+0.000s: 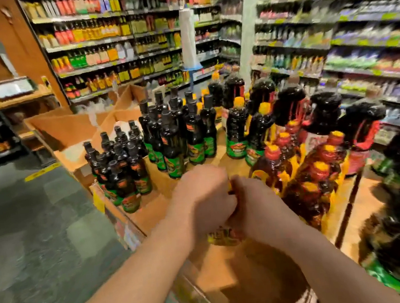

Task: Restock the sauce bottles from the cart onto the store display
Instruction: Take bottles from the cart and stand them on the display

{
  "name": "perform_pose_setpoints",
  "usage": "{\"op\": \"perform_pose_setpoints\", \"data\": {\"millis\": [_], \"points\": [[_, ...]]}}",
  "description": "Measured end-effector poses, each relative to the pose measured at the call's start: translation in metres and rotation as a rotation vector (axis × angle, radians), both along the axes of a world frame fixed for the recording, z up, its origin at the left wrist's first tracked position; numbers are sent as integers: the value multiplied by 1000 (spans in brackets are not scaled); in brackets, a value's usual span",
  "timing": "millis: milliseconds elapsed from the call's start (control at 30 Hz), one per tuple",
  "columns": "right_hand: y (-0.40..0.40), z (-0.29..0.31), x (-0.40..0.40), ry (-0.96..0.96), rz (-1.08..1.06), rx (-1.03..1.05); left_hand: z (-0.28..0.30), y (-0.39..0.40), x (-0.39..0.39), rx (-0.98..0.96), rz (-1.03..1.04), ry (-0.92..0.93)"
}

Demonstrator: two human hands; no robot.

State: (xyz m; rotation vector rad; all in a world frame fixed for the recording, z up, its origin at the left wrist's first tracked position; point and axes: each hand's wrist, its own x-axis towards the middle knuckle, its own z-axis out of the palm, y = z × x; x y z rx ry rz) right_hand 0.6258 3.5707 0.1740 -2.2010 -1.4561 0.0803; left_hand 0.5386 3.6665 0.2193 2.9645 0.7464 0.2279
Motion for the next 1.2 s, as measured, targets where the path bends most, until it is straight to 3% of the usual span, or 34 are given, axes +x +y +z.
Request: {"op": "perform_pose_setpoints", "data": {"millis": [333,500,633,900,1200], "points": [[4,-22,61,-29,-291,-31,-11,17,86,22,-271,-43],[12,-24,68,-168,-450,-89,-25,32,117,-16,-371,-50],[22,-29,70,-105,-598,-148,-33,44,135,-38,-460,-62],[32,-25,69,15,-684,-249,-54,57,157,0,-669,-84],[42,-21,64,53,-723,-253,-60,69,160,24,-739,-100]]}}
